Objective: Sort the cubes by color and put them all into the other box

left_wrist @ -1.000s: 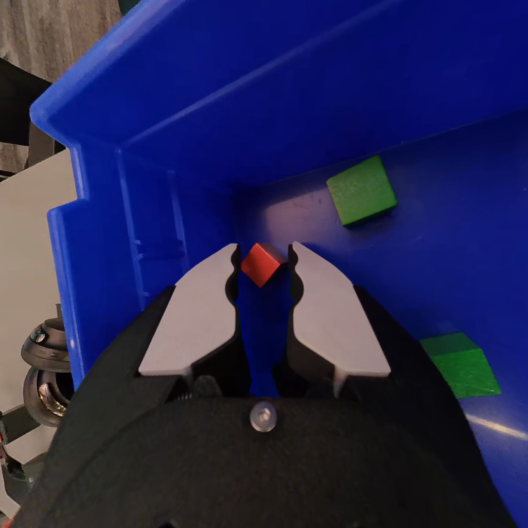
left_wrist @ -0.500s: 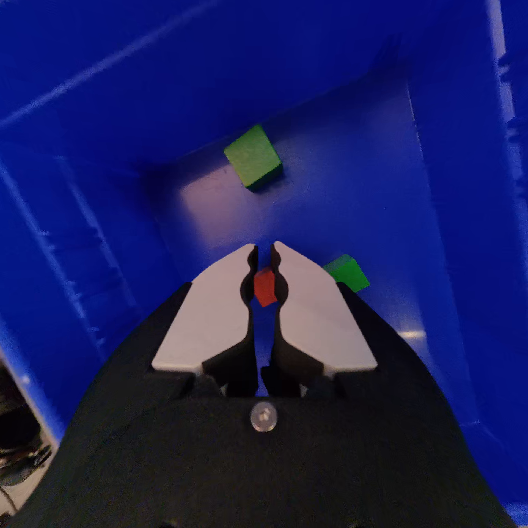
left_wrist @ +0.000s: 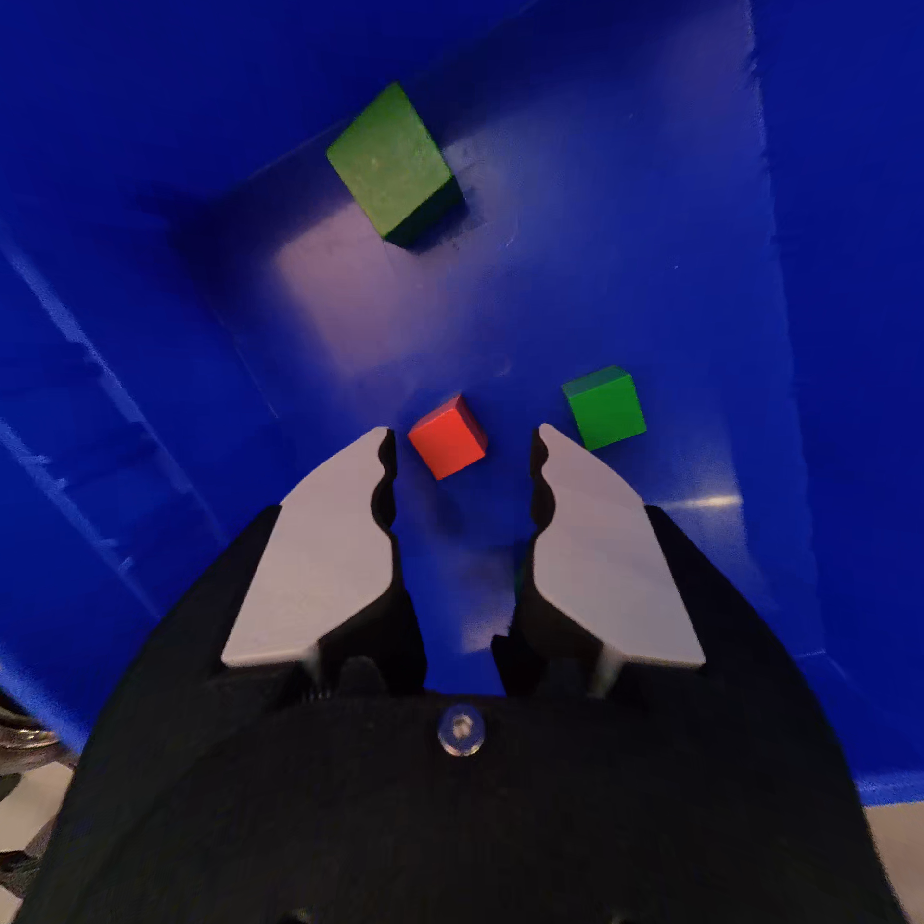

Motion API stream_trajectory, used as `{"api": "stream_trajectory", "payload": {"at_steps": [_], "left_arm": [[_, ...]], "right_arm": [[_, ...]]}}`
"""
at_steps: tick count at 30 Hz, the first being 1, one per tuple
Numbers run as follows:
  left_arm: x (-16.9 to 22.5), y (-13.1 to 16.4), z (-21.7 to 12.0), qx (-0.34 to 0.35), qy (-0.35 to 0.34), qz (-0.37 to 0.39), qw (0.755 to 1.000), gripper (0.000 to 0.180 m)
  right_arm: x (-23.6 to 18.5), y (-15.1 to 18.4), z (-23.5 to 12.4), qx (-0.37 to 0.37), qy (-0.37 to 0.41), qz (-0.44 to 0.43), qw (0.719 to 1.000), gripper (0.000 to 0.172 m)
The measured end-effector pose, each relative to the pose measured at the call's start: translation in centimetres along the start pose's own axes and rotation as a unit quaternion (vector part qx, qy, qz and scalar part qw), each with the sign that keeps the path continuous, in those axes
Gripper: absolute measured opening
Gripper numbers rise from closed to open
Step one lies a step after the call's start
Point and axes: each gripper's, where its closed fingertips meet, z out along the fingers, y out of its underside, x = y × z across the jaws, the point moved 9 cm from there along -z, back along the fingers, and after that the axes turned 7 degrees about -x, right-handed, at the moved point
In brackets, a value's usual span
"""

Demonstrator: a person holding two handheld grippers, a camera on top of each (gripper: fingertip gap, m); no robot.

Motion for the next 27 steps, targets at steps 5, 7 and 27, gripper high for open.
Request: {"api": "stream_trajectory", "payload": {"at_steps": [5, 7, 27], "left_arm": [[-0.3, -0.1, 0.8, -0.004, 0.032, -0.023, 0.999, 0.042], [-0.2, -0.2, 0.9, 0.001, 0.045, -0.021, 0.999, 0.027], [0.1, 0.0, -6.1, 0.145, 0.051, -0.006, 0.988, 0.023]], "right_arm": [[0.0, 0.0, 0.0, 0.000, 0.000, -0.001, 1.000, 0.016], [0.0, 0.0, 0.1, 0.000, 0.000, -0.001, 1.000, 0.017], [1.3, 1.1, -2.5, 0.018, 0.083, 0.028, 0.996, 0.019]]}}
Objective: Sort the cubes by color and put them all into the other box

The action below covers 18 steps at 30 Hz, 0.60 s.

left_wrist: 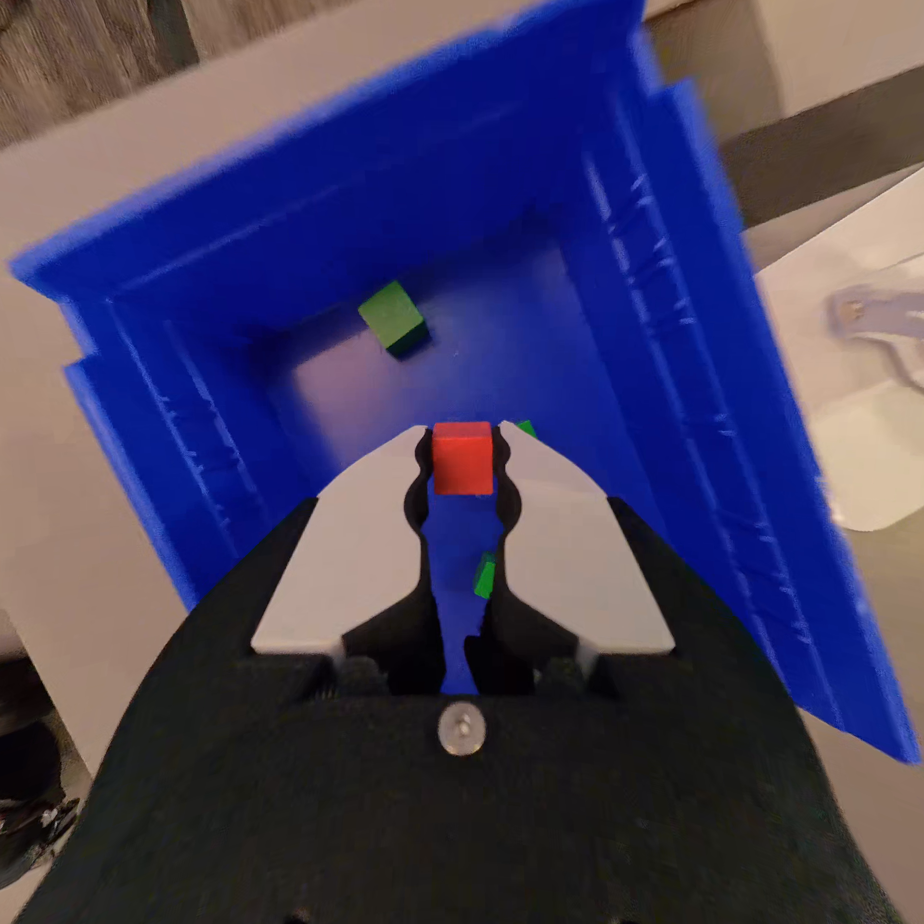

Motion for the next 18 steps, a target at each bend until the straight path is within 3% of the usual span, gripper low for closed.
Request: {"api": "stream_trajectory", "payload": {"at_steps": [7, 12, 18], "left_arm": [[2.6, -0.3, -8.0, 0.138, 0.029, 0.024, 0.990, 0.023], [6.6, -0.3, -12.5, 0.216, 0.074, 0.078, 0.970, 0.023], [14.0, -0.6, -15.7, 0.299, 0.205, 0.174, 0.916, 0.023]], "right_arm": [[0.8, -0.1, -4.4, 0.047, 0.090, 0.013, 0.995, 0.019], [0.6, -2.0, -8.3, 0.137, 0.160, 0.003, 0.978, 0.018], [-1.0, -7.1, -12.5, 0.315, 0.241, -0.016, 0.918, 0.024]]}}
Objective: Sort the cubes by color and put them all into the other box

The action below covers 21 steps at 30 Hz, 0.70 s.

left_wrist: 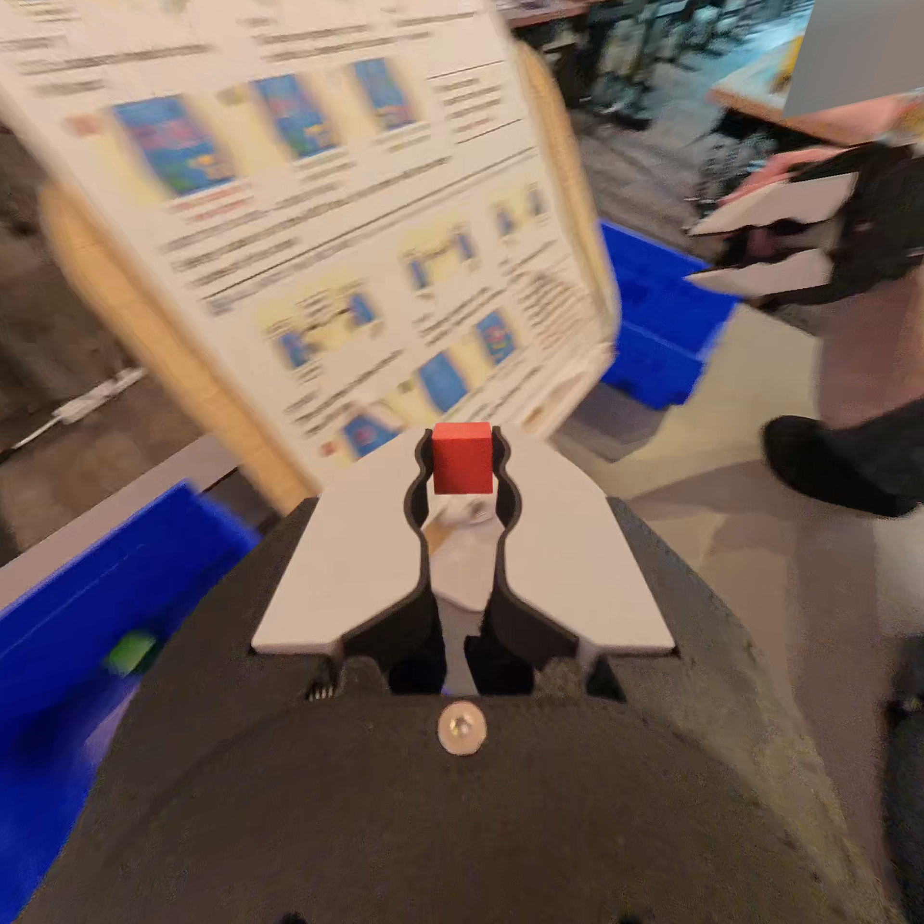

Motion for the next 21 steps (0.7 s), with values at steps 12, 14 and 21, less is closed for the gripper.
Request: {"api": "stream_trajectory", "payload": {"at_steps": [12, 14, 21], "left_arm": [[9.4, -1.0, 10.4, 0.049, 0.304, -0.013, 0.951, 0.023], [10.3, -0.7, 11.5, 0.051, 0.326, -0.017, 0.944, 0.023], [12.0, -0.1, 13.5, 0.038, 0.370, -0.027, 0.928, 0.023]], "right_arm": [[-5.3, -7.6, 2.0, 0.207, 0.081, 0.004, 0.975, 0.042], [-6.0, -7.9, 2.1, 0.221, 0.074, -0.004, 0.972, 0.042], [-6.7, -8.4, 2.5, 0.222, 0.098, -0.011, 0.970, 0.039]]}}
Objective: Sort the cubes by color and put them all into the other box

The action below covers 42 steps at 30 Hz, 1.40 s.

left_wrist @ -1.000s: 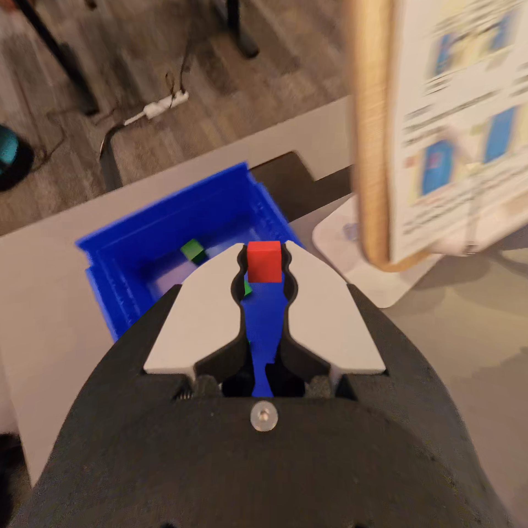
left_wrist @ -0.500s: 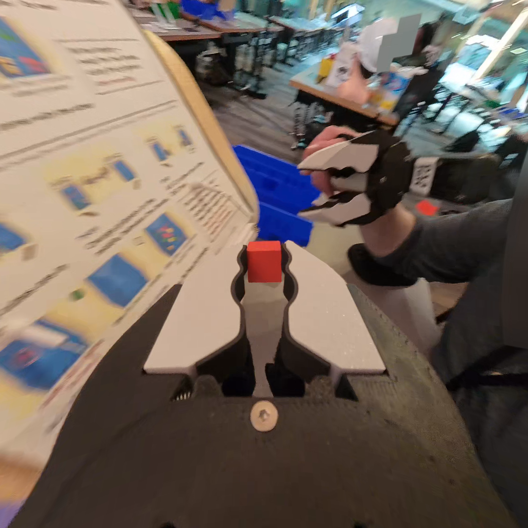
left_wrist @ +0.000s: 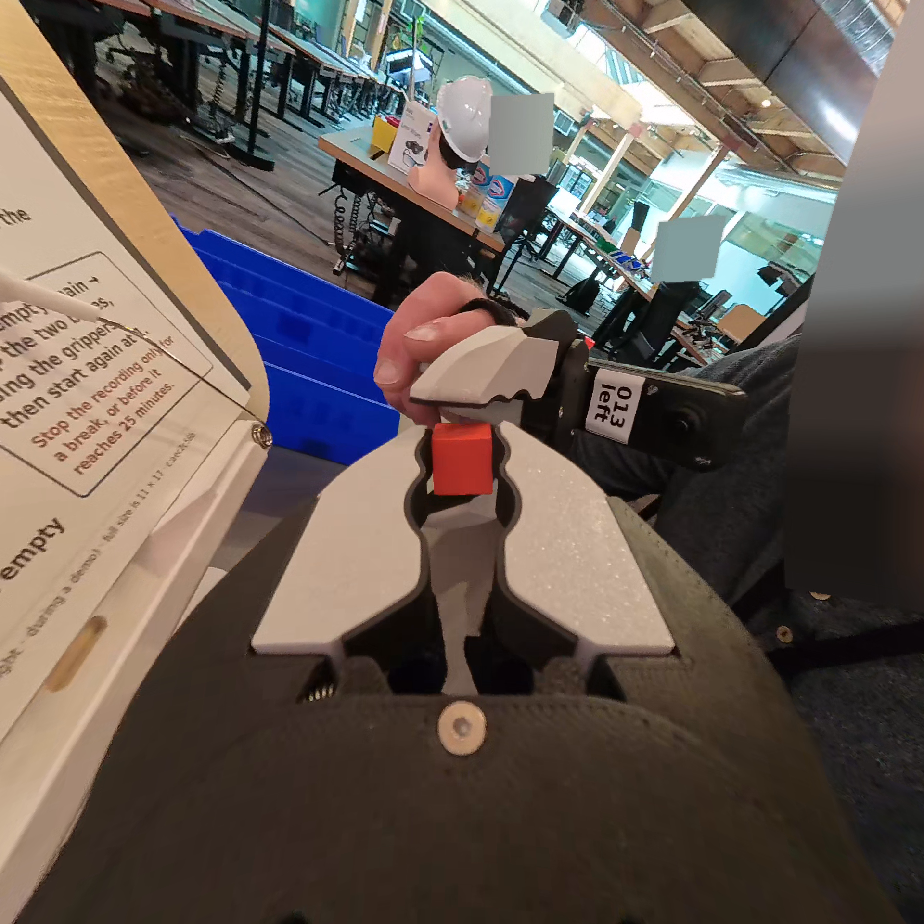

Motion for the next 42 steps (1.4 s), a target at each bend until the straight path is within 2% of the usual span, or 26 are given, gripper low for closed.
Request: {"api": "stream_trajectory", "payload": {"at_steps": [4, 13, 17, 20, 21, 24, 26, 28, 32, 38, 42], "left_arm": [[-0.2, 0.2, 0.4, 0.001, 0.010, -0.008, 1.000, 0.022], [-0.2, 0.2, 0.5, 0.004, 0.023, -0.016, 1.000, 0.023], [-0.2, -0.2, -0.6, 0.035, 0.027, -0.018, 0.999, 0.024], [0.2, -0.7, -1.8, 0.048, 0.004, 0.006, 0.999, 0.011], [0.4, -0.9, -2.2, 0.052, -0.003, 0.017, 0.998, 0.003], [0.9, -1.1, -2.8, 0.050, -0.033, 0.041, 0.997, 0.000], [1.2, -1.2, -2.8, 0.037, -0.043, 0.052, 0.997, 0.000], [1.4, -1.2, -2.8, 0.035, -0.049, 0.058, 0.997, 0.000], [1.2, -1.2, -2.7, 0.031, -0.054, 0.059, 0.996, 0.000], [1.0, -0.9, -2.3, 0.018, -0.054, 0.057, 0.997, 0.000], [1.0, -0.9, -2.3, 0.018, -0.057, 0.058, 0.997, 0.000]], "right_arm": [[-0.4, -0.1, -0.1, 0.010, 0.010, -0.016, 1.000, 0.028], [-0.3, -0.1, -0.3, 0.013, 0.007, -0.015, 1.000, 0.023], [0.2, 0.2, -0.6, 0.007, 0.001, -0.021, 1.000, 0.023], [1.9, 1.5, -1.2, -0.027, -0.013, -0.029, 0.999, 0.023], [2.6, 2.5, -1.4, -0.054, -0.042, -0.024, 0.997, 0.023], [5.2, 6.2, -3.0, -0.139, -0.077, -0.027, 0.987, 0.023], [6.2, 9.3, -4.8, -0.224, -0.152, -0.007, 0.963, 0.023], [6.9, 12.6, -6.5, -0.285, -0.173, -0.009, 0.943, 0.023], [6.0, 17.3, -9.1, -0.389, -0.278, 0.045, 0.877, 0.023], [3.3, 19.1, -9.7, -0.444, -0.390, 0.096, 0.801, 0.023], [2.6, 20.3, -10.3, -0.485, -0.410, 0.102, 0.766, 0.023]]}}
